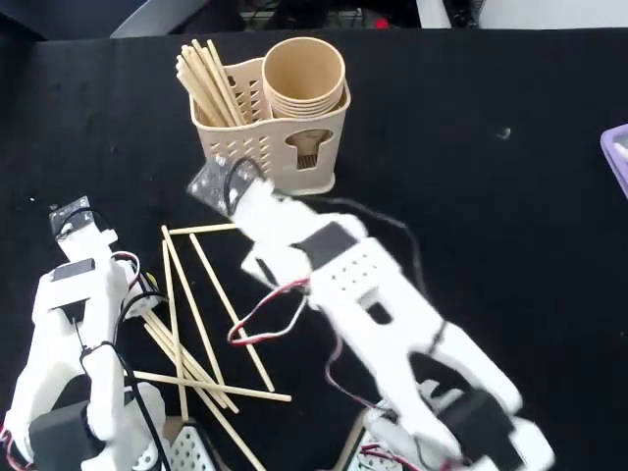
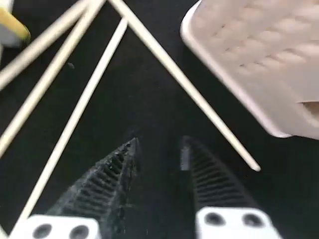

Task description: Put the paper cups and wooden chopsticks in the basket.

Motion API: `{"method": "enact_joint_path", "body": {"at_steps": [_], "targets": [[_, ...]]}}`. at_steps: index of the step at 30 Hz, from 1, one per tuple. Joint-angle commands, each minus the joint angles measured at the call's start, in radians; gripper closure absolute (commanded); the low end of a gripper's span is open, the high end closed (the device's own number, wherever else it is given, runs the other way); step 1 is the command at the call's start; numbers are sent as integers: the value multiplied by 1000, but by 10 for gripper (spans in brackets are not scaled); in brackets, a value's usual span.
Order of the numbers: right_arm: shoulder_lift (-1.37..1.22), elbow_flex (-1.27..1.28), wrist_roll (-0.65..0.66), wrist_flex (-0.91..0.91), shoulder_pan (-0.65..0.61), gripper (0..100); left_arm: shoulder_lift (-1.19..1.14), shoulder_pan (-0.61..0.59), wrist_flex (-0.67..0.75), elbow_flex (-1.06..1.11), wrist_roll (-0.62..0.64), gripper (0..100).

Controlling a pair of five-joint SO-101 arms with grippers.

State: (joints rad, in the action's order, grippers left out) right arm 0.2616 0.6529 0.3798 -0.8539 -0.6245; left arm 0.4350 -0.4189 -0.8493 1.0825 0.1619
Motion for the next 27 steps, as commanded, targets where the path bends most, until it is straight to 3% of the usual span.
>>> {"method": "enact_joint_path", "body": {"at_steps": [1,12,17,27], "targets": [[-143,-38,20,103,-12,794,8,-4,23,1,-8,801],[-427,-309,264,12,-43,772,8,-4,23,1,-8,801],[-453,-349,285,-3,-38,668,8,-5,21,1,-8,801],[-575,-452,374,-5,-17,663,8,-7,18,-1,-8,801]]}}
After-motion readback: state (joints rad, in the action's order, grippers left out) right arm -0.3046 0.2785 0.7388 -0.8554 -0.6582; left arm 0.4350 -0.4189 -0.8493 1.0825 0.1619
